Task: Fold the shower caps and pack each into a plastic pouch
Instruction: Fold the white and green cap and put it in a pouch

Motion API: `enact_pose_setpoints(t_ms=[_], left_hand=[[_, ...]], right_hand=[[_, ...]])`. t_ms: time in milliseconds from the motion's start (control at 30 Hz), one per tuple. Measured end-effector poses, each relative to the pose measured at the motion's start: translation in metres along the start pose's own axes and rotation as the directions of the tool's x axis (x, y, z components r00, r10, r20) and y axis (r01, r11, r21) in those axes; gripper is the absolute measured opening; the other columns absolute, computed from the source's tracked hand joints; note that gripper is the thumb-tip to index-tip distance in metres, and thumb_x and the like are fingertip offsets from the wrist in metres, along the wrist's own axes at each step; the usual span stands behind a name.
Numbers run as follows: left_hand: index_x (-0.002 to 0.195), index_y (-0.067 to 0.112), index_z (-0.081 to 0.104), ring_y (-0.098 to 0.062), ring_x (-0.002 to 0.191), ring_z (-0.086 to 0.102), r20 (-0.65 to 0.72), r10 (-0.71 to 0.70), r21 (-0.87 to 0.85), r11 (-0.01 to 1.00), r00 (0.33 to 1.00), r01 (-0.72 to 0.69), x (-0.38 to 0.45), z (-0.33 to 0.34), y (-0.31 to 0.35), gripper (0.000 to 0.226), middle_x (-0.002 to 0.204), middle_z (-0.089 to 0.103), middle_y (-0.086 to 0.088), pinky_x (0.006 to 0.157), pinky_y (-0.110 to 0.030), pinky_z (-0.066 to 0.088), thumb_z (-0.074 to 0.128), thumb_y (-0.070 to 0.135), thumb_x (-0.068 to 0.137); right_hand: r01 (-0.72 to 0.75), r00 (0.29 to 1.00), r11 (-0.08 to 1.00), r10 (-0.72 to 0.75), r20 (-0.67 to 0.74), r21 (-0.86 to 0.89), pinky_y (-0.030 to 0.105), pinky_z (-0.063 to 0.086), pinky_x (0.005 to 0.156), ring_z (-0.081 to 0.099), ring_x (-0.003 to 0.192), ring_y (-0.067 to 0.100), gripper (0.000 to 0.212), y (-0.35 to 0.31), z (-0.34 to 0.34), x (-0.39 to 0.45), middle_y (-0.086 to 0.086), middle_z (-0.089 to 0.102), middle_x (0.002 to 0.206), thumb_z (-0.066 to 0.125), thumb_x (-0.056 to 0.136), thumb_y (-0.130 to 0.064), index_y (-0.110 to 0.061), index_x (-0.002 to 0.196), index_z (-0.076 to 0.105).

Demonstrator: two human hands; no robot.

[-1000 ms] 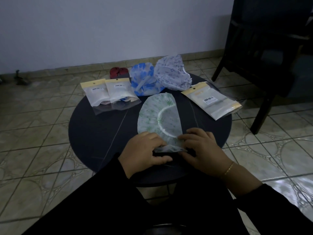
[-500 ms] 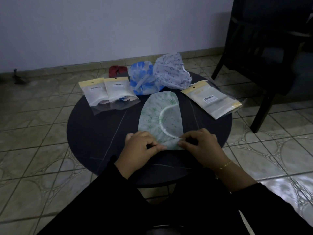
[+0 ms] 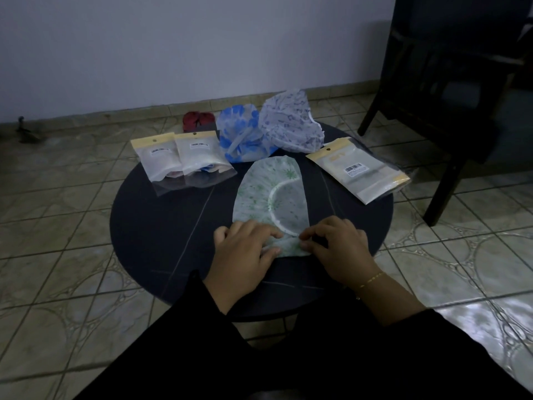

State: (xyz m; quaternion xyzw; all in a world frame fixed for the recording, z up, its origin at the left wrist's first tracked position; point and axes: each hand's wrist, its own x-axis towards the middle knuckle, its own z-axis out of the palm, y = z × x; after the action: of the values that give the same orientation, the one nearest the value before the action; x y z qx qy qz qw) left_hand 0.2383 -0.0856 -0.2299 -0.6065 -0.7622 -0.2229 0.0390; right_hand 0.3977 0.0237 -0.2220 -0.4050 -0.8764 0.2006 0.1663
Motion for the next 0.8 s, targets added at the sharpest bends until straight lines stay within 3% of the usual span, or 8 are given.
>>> enact_pose_setpoints(t_ms=[133, 267, 433, 567, 700, 800], left_hand=[[0.108, 0.040, 0.064, -0.007, 0.096, 0.049, 0.076, 0.174, 0.021, 0.984, 0.982, -0.176, 0.005, 0.000, 0.002, 0.034, 0.105, 0.060, 0.019, 0.079, -0.025, 0.021, 0.038, 0.040, 0.086], [0.117, 0.041, 0.059, -0.004, 0.104, 0.048, 0.163, 0.179, -0.002, 0.983, 0.970, -0.181, 0.010, -0.003, -0.004, 0.052, 0.115, 0.058, 0.021, 0.084, -0.025, 0.021, 0.032, 0.063, 0.080], [0.108, 0.037, 0.067, -0.007, 0.096, 0.054, 0.155, 0.214, -0.044, 0.977, 0.964, -0.210, 0.020, -0.003, -0.005, 0.051, 0.104, 0.064, 0.018, 0.081, -0.026, 0.024, 0.033, 0.064, 0.081], [0.102, 0.036, 0.070, -0.008, 0.092, 0.057, 0.151, 0.201, -0.103, 0.977, 0.968, -0.187, 0.026, -0.003, -0.007, 0.050, 0.096, 0.067, 0.015, 0.083, -0.031, 0.034, 0.032, 0.062, 0.084], [0.096, 0.030, 0.073, -0.007, 0.085, 0.061, 0.152, 0.142, -0.213, 0.971, 0.978, -0.108, 0.030, 0.001, -0.012, 0.048, 0.089, 0.069, 0.011, 0.081, -0.038, 0.047, 0.039, 0.061, 0.085], [0.104, 0.032, 0.073, 0.002, 0.090, 0.058, 0.162, 0.123, -0.313, 0.947, 0.979, -0.067, 0.027, 0.000, -0.018, 0.036, 0.096, 0.067, 0.016, 0.085, -0.022, 0.045, 0.063, 0.056, 0.079]], right_hand=[[0.012, 1.000, 0.999, -0.012, -0.015, -0.038, 0.027, 0.020, 0.081, 0.042, 0.107, 0.013, 0.020, 0.001, 0.000, -0.001, -0.013, 0.045, 0.102, 0.058, 0.087, -0.045, -0.039, 0.105, 0.066], [0.023, 1.000, 0.998, -0.024, -0.007, -0.061, 0.027, 0.022, 0.081, 0.042, 0.107, 0.012, 0.023, 0.001, 0.001, -0.002, -0.012, 0.046, 0.105, 0.056, 0.087, -0.048, -0.040, 0.107, 0.065], [0.038, 0.999, 0.997, -0.039, -0.011, -0.066, 0.027, 0.021, 0.083, 0.041, 0.108, 0.011, 0.026, 0.001, 0.001, -0.004, -0.012, 0.046, 0.107, 0.052, 0.088, -0.051, -0.042, 0.110, 0.063], [0.039, 0.999, 0.996, -0.037, 0.029, -0.086, 0.027, 0.022, 0.087, 0.037, 0.109, 0.007, 0.039, 0.000, 0.000, -0.004, -0.014, 0.043, 0.111, 0.055, 0.079, -0.064, -0.044, 0.112, 0.058], [0.005, 1.000, 0.998, -0.003, 0.029, -0.069, 0.028, 0.022, 0.083, 0.040, 0.111, 0.012, 0.031, -0.002, -0.002, 0.001, -0.012, 0.046, 0.111, 0.058, 0.083, -0.052, -0.041, 0.112, 0.062], [-0.049, 0.998, 0.999, 0.050, 0.048, -0.010, 0.029, 0.023, 0.082, 0.043, 0.111, 0.013, 0.027, -0.003, -0.004, 0.006, -0.010, 0.048, 0.109, 0.058, 0.086, -0.047, -0.036, 0.109, 0.067]])
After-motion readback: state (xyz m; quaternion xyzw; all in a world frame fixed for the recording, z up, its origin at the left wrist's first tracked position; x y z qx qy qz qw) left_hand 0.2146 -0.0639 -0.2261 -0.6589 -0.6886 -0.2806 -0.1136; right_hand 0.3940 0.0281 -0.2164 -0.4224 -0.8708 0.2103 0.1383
